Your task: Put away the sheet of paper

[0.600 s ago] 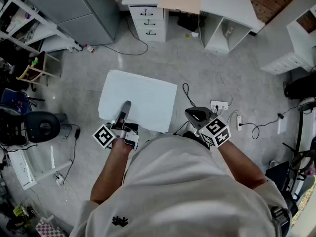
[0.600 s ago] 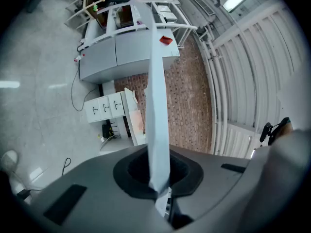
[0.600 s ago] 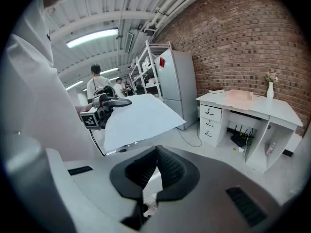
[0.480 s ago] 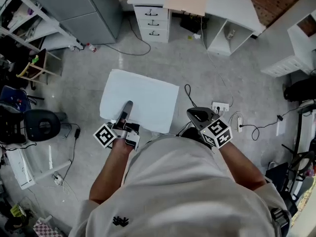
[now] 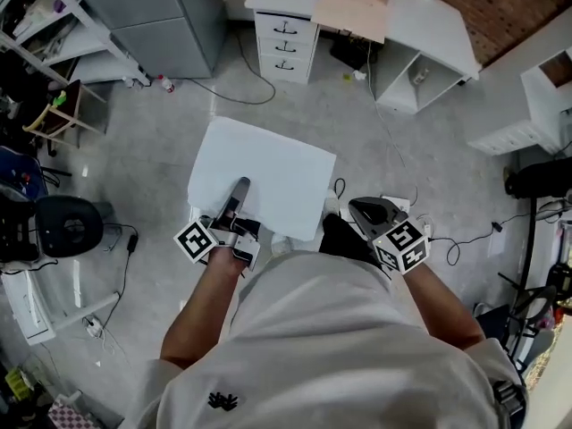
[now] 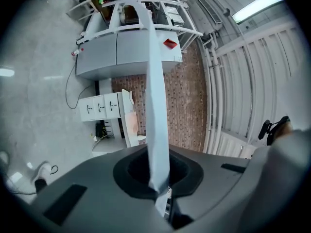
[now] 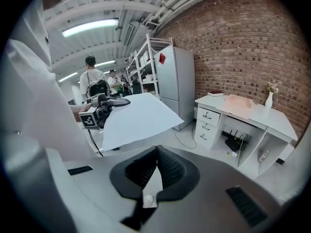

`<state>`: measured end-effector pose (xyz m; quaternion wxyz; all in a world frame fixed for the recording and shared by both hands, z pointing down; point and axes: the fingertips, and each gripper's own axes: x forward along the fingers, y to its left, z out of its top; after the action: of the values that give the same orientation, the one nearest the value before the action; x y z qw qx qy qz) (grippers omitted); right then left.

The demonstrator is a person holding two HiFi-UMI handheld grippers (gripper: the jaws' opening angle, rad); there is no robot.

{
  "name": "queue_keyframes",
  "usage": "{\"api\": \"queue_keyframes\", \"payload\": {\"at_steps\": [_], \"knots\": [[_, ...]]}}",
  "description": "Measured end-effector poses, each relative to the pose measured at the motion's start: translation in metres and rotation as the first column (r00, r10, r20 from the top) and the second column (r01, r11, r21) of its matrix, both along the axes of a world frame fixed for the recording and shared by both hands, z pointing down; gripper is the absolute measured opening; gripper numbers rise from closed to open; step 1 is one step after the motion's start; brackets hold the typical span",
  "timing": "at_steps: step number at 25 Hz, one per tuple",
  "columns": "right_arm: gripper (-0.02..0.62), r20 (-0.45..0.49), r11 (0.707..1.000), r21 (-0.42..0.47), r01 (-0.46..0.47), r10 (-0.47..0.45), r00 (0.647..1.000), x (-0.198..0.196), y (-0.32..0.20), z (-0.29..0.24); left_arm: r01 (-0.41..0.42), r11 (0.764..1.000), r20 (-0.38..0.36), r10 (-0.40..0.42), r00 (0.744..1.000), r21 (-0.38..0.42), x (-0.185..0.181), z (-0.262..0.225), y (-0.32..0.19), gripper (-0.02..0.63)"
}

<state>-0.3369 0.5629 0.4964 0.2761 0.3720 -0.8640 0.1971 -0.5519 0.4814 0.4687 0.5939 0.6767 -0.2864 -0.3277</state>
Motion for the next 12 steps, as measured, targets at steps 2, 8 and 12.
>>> {"api": "queue_keyframes", "payload": {"at_steps": [2,8,12], "knots": [[0.028,0.031,1.0,0.009,-0.005,0.005,1.0,0.007,-0.018,-0.001,-0.001,1.0,-0.001,0.001,1.0,-0.002,0.011,0.001,-0.016,0.025],[0.095,0.102,0.998,0.055,-0.025,0.019,0.995,0.054,-0.092,-0.005,-0.005,1.0,0.015,0.005,1.0,0.004,0.065,-0.008,-0.087,0.025],[0.094,0.126,0.996,0.073,-0.042,0.032,0.991,0.12,-0.158,-0.016,-0.01,1.0,0.031,0.01,0.999,-0.012,0.133,-0.019,-0.151,0.025]]}}
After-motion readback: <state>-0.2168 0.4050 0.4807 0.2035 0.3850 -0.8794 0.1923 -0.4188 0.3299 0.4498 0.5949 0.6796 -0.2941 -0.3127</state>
